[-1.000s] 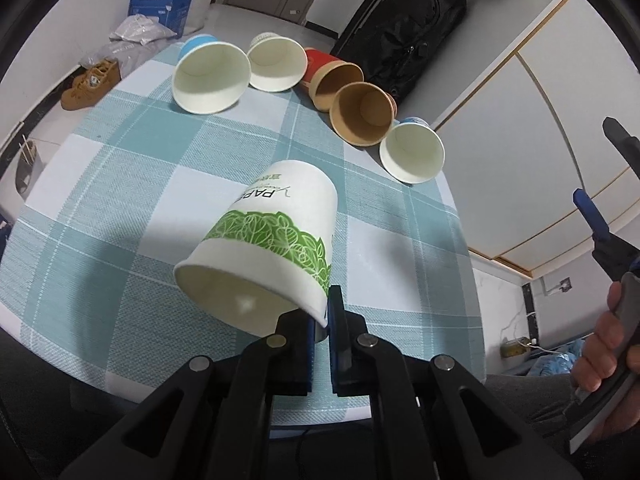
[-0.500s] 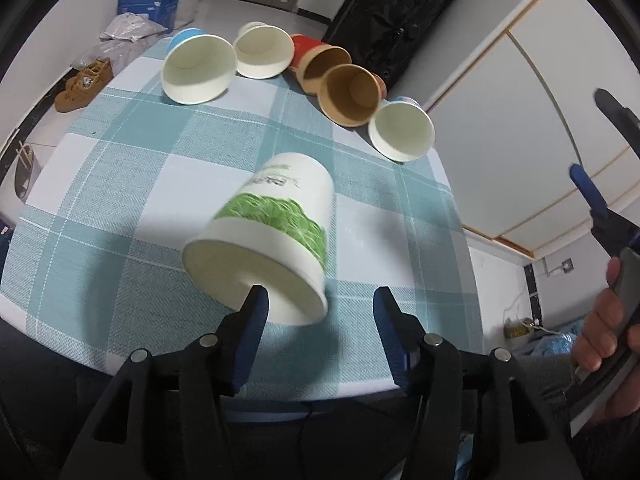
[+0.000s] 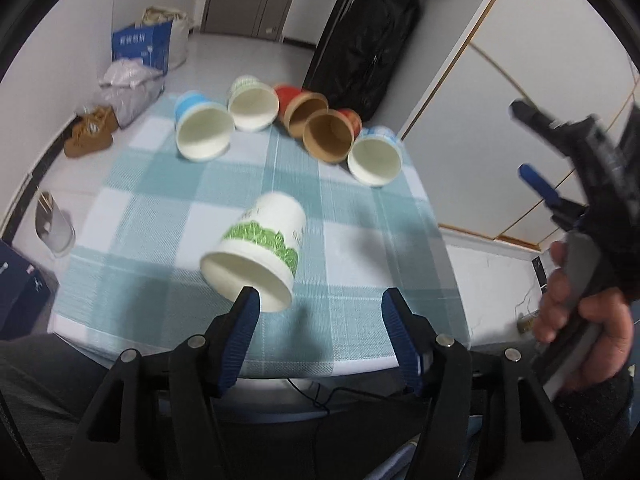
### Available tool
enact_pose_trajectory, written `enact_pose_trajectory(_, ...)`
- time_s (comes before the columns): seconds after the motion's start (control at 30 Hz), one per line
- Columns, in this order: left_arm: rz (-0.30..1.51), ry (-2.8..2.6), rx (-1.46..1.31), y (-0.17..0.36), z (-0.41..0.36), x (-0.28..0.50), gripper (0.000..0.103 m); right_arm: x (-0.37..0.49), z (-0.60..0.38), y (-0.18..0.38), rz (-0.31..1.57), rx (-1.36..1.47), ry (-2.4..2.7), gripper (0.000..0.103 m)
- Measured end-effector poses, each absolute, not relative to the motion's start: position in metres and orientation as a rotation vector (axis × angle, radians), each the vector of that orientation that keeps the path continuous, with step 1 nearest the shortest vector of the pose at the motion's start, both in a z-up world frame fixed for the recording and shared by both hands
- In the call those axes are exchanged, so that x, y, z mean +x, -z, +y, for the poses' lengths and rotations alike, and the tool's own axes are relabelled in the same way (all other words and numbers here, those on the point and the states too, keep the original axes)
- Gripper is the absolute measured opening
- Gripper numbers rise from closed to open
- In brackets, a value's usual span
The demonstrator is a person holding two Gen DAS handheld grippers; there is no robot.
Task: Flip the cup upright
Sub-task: 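Open the left gripper and release the green-leaf cup onto the tablecloth, then lower the right gripper onto the green-leaf cup rim and grasp it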
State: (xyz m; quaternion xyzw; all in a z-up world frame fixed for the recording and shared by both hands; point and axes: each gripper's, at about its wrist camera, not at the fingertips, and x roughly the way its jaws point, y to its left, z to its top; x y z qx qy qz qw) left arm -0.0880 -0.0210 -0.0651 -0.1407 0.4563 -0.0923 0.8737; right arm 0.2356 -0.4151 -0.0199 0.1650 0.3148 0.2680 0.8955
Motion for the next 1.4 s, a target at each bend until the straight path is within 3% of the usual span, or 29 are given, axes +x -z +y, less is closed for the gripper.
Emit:
enact_pose_trajectory(0.5,0.748,0.017,-0.179,0.02,0.031,-0.062,0.06,0.223,-0.393,0.028,0.672,0.249,-0.583,0.103)
enact_pose_trajectory(0.63,0.702,-0.045,-0.179,0.018,0.057,-0.049,0.074,0.216,-0.382,0.035,0.692,0.227,-0.609,0.103)
enact_pose_trajectory(1.2,0.689,-0.126,-0.265,0.031,0.116,-0.041,0.075,0.15,-0.278,0.07,0.822,0.045,-0.746,0.102)
enact_pose_trajectory(1.4,0.714,-0.151,-0.345,0.033,0.135,-0.041,0.074,0.144,-0.238,0.092,0.884,-0.012,-0.748,0.088)
